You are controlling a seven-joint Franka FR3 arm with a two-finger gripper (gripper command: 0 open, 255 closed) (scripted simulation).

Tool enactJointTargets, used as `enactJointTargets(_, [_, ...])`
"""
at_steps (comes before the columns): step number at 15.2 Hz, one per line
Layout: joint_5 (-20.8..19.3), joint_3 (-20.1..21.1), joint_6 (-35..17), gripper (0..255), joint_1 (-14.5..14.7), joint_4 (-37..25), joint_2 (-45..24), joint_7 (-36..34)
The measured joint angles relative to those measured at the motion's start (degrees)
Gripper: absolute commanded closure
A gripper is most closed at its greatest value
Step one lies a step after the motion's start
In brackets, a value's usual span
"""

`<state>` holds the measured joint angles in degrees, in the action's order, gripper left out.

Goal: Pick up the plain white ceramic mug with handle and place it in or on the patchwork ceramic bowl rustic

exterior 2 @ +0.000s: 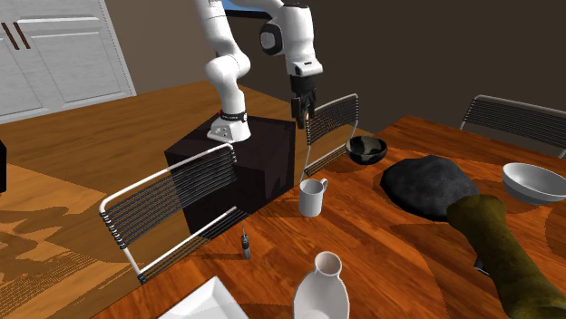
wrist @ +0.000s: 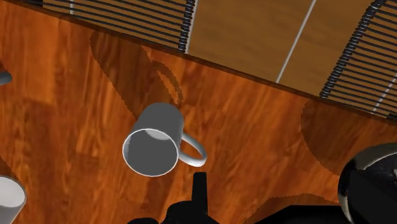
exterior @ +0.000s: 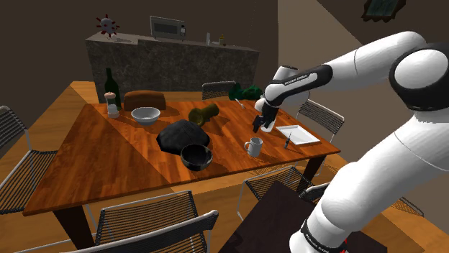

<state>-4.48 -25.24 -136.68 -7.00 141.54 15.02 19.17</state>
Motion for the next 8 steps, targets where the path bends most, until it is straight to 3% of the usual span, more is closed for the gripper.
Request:
enactJointTargets(4, [6.34, -3.83, -4.85, 0, 0.84, -3.42, -9.12, 6.74])
enactJointTargets(8, [16.0, -5.72, -7.9, 0, 0.14, -8.48, -19.27, 15.65])
